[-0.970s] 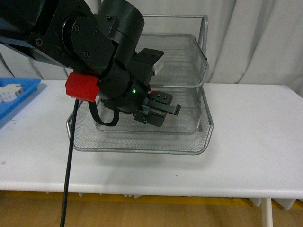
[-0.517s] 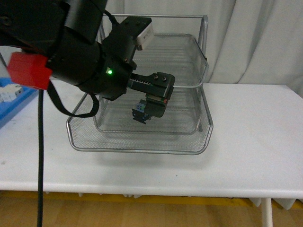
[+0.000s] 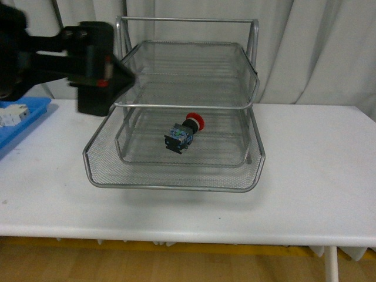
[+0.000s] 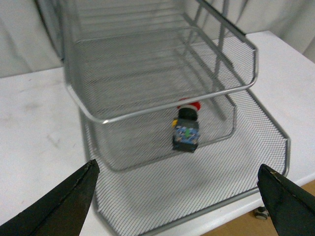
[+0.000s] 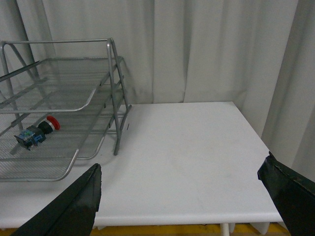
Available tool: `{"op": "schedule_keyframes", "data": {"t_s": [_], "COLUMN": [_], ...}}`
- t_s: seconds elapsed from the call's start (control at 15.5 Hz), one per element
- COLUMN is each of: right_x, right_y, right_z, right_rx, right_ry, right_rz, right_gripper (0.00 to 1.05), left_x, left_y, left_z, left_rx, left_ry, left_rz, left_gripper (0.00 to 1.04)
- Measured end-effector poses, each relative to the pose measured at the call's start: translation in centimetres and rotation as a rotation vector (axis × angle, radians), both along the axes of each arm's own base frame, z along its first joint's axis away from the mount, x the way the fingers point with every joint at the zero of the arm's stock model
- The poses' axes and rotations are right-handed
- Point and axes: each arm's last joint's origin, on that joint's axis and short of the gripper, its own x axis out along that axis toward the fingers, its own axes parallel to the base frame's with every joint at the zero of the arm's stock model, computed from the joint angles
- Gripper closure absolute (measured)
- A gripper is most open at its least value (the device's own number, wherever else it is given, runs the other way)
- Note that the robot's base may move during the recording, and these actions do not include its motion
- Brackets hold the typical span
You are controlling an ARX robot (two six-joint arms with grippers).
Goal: Place button on rack with both arms
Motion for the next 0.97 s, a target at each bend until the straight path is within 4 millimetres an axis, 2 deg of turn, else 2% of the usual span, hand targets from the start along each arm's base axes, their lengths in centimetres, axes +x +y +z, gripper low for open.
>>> {"op": "schedule_keyframes", "data": {"t_s": [0.06,0.13,0.19,0.26,0.32,0.39,0.58,0.65,0.97], "right_x": [0.0,0.0,0.0,0.0,0.0,0.0,0.0,0.0,0.0], "right_y": [0.0,0.0,0.0,0.0,0.0,0.0,0.0,0.0,0.0], "right_z": [0.0,0.0,0.0,0.0,0.0,0.0,0.0,0.0,0.0], "right_rx": [0.000,0.000,0.000,0.000,0.000,0.000,0.000,0.000,0.000], "right_ry": [0.000,0.000,0.000,0.000,-0.001,-0.001,-0.001,0.000,-0.001], "right_rz": [0.000,0.001,0.001,0.000,0.000,0.001,0.000,0.000,0.000], "right_gripper": [0.06,0.06,0.06,0.06,0.06,0.06,0.06,0.06,0.06], "left_x": [-0.9,-1.7,-3.7,-5.5,-7.6,-9.3,-11.4,-12.0,-14.1], "left_y": [0.9,1.8,3.6,5.1,6.6,7.3,8.7,8.6,8.6], "left_z": [-0.3,-0.5,-0.8,-1.0,-1.3,-1.7,-2.5,-3.1,-4.5], "left_rx": [-0.007,-0.012,-0.021,-0.030,-0.029,-0.033,-0.041,-0.042,-0.043], "left_ry": [-0.069,-0.171,-0.275,-0.323,-0.336,-0.337,-0.364,-0.356,-0.351], "left_rz": [0.069,0.188,0.327,0.388,0.433,0.426,0.427,0.420,0.416], "left_gripper": [0.10,0.17,0.27,0.36,0.49,0.62,1.00,1.03,1.03]}}
